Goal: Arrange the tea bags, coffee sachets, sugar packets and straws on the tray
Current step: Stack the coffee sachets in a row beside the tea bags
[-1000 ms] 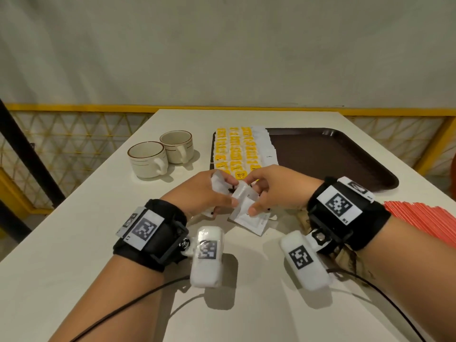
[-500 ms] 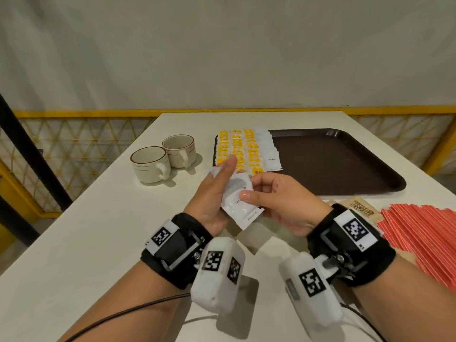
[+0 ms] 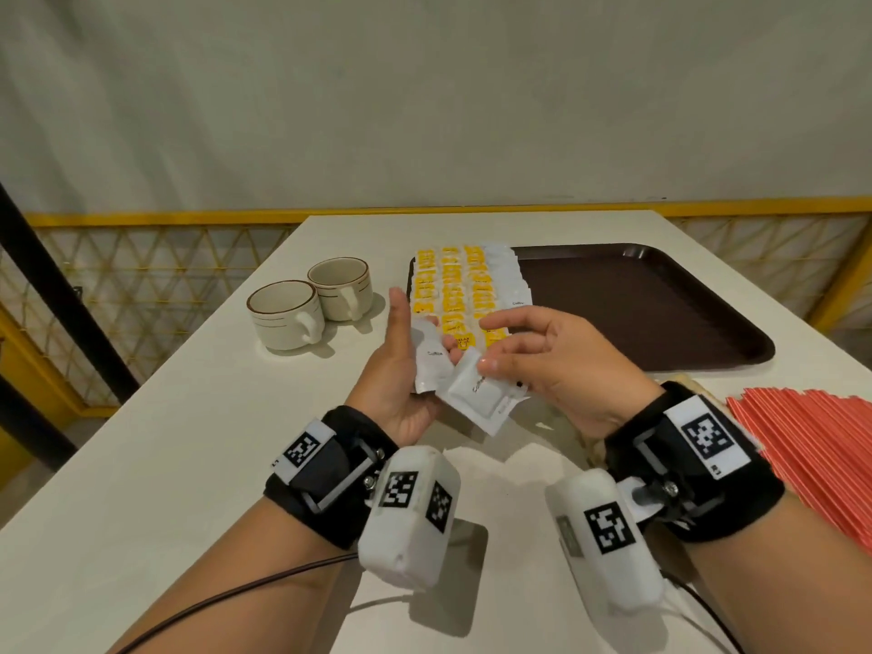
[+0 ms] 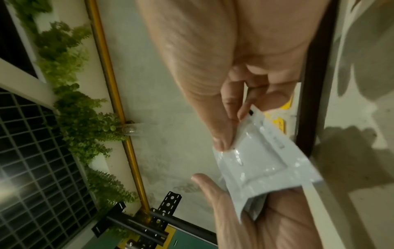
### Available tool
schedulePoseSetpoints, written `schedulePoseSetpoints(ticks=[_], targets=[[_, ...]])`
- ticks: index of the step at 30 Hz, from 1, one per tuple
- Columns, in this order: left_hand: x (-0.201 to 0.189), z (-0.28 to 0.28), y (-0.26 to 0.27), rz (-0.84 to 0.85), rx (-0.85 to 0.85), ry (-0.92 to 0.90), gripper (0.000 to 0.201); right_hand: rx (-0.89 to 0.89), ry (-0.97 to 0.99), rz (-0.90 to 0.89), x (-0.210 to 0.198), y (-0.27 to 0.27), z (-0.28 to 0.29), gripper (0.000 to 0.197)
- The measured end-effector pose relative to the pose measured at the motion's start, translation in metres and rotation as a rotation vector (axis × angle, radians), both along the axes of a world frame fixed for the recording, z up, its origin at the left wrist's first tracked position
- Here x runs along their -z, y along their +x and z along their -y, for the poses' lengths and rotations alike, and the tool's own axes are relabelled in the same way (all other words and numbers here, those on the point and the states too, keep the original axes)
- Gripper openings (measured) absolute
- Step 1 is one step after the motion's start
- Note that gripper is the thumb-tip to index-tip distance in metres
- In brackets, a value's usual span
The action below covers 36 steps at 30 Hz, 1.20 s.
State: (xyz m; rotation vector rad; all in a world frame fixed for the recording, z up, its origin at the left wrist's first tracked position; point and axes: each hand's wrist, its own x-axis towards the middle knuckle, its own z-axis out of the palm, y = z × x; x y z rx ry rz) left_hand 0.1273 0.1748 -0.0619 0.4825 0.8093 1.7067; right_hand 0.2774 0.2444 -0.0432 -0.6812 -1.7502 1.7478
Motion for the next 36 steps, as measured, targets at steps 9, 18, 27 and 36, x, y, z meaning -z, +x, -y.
schedulePoseSetpoints(ticks=[9, 18, 27, 36], targets=[[0.007, 0.003, 0.012, -0.191, 0.114, 0.015, 0.044, 0.115, 0.166, 0.031, -0.001, -0.011, 0.002, 0.026], [0.005, 0.002, 0.009, -0.073, 0.159, -0.05, 0.02, -0.265, 0.904, 0.515, -0.014, -0.01, -0.002, 0.108], [-0.001, 0.01, 0.013, -0.053, 0.231, -0.074, 0.02, -0.275, 0.941, 0.587, -0.024, -0.025, -0.006, 0.092], [0.001, 0.009, 0.011, -0.166, 0.159, -0.073, 0.037, -0.292, 0.909, 0.547, -0.025, -0.023, -0.004, 0.091]])
